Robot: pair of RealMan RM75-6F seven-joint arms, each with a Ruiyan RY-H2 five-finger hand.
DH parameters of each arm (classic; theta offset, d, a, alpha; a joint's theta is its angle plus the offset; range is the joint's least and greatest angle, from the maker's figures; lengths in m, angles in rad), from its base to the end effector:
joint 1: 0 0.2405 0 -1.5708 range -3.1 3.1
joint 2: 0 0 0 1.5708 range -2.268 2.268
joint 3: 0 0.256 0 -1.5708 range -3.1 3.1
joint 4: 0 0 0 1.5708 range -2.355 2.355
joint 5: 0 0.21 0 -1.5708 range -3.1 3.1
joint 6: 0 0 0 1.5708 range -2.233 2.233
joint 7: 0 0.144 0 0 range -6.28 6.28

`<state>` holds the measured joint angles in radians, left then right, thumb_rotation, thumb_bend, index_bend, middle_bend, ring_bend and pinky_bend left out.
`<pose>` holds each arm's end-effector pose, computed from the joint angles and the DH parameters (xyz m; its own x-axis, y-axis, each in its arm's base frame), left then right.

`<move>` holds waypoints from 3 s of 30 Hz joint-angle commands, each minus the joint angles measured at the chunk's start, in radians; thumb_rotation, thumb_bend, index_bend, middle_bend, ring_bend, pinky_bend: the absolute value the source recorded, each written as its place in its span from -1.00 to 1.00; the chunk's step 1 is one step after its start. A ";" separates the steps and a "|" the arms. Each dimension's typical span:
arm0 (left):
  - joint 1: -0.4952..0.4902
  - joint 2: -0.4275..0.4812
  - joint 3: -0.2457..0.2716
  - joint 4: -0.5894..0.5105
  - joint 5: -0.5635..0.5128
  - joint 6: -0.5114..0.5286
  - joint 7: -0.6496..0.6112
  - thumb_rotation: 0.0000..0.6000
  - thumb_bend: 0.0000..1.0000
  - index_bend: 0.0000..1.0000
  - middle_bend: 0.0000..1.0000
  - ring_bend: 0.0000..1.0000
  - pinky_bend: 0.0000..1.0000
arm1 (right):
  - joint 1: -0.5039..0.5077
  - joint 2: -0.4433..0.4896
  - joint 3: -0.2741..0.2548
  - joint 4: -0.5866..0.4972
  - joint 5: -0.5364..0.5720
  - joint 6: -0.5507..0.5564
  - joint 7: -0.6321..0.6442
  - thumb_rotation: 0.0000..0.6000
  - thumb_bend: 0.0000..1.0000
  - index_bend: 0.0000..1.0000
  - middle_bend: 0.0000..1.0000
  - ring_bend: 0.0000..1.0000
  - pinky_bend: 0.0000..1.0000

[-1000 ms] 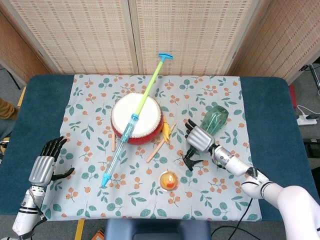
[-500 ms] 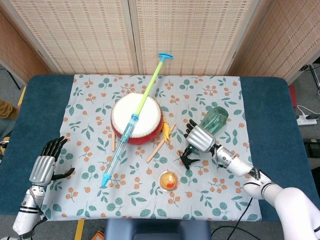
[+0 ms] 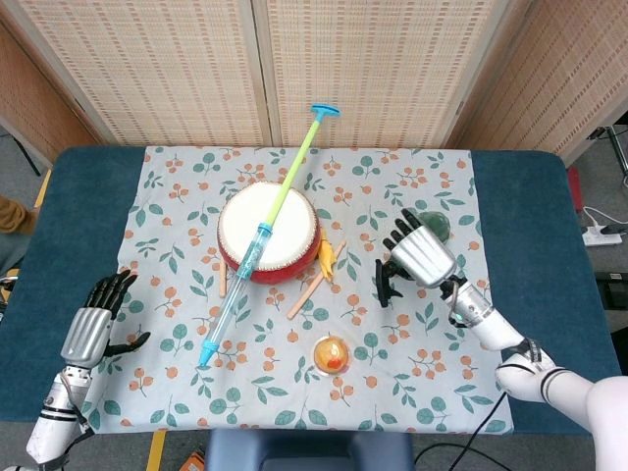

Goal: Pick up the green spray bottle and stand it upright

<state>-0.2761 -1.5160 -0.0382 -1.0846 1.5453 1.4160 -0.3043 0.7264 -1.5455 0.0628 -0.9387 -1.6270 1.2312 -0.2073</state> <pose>-0.3228 0.2473 0.0629 0.2450 0.0367 0.9688 0.9536 -0.1897 -0.2340 -0.2058 -0.3816 0.0470 0.7368 0.2870 0.6121 -0.4358 -0.4906 0.7546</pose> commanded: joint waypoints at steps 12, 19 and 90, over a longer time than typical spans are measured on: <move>0.003 0.000 0.009 -0.013 0.011 0.008 0.022 1.00 -0.66 -1.00 -1.00 -1.00 -0.94 | -0.104 0.001 0.080 0.030 0.062 0.203 0.223 1.00 -0.76 0.54 0.17 -0.33 -0.52; 0.002 0.001 0.011 -0.014 0.015 0.008 0.020 1.00 -0.67 -1.00 -1.00 -1.00 -0.94 | -0.130 -0.024 0.109 0.035 0.106 0.216 0.263 1.00 -0.76 0.54 0.18 -0.33 -0.52; -0.018 -0.003 0.026 0.005 0.034 -0.007 -0.014 1.00 -0.66 -1.00 -1.00 -1.00 -0.94 | -0.071 0.184 0.437 -0.703 1.066 -0.073 -0.120 1.00 -0.63 0.57 0.20 -0.30 -0.58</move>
<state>-0.2942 -1.5190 -0.0124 -1.0796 1.5789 1.4090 -0.3183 0.6449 -1.3664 0.4970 -1.6332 -0.5767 1.1566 -0.3122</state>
